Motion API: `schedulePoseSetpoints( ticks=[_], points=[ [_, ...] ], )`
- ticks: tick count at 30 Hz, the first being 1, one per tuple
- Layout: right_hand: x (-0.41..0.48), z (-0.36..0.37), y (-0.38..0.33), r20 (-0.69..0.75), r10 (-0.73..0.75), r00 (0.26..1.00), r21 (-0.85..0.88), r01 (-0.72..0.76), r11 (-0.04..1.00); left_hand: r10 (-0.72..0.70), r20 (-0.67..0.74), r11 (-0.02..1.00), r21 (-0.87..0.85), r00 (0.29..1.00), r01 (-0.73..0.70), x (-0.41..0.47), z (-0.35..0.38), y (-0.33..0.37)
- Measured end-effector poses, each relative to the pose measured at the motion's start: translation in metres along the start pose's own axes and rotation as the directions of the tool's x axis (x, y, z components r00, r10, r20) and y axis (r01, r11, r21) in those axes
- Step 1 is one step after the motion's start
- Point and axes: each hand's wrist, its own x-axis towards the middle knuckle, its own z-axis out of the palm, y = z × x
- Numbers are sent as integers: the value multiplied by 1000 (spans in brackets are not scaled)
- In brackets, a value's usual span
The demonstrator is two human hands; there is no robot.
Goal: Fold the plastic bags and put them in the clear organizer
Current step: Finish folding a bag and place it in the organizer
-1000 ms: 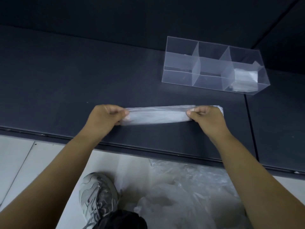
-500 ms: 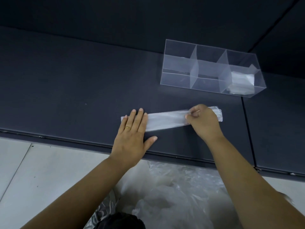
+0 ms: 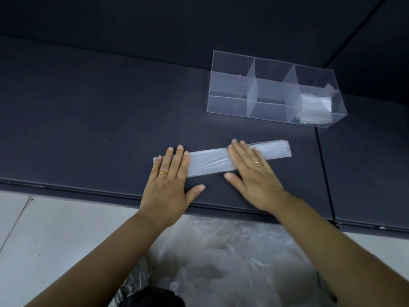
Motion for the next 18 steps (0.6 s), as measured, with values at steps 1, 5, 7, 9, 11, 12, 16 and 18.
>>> schedulePoseSetpoints(
  ticks=[1, 5, 7, 9, 11, 12, 16, 18],
  points=[
    [0, -3, 18, 8, 44, 999, -9, -44, 999, 1, -6, 1000, 2, 1000, -1, 0, 0, 0],
    [-4, -15, 70, 4, 183, 983, 78, -183, 980, 7, -12, 1000, 12, 1000, -7, -1, -1, 0],
    [-2, -20, 83, -64, 241, 969, 219, -222, 950, 9, -14, 1000, 19, 1000, -9, -1, -1, 0],
    [3, -28, 90, -151, 289, 945, 322, -229, 919, 7, -24, 1000, 14, 1000, -7, 0, -1, 0],
    [10, -36, 94, -175, 301, 937, 306, -239, 921, 11, -28, 1000, 12, 1000, -10, -1, -2, 0],
    [12, -39, 95, -158, 298, 941, 293, -244, 925, 14, -27, 1000, 11, 1000, -14, -1, -2, 0],
    [15, -42, 95, -126, 255, 959, 271, -214, 939, 22, -21, 1000, 2, 1000, -22, -1, -3, -1],
    [9, -42, 95, -139, 239, 961, 308, -187, 933, 38, -16, 999, 0, 999, -38, 0, -3, -3]
  ],
)
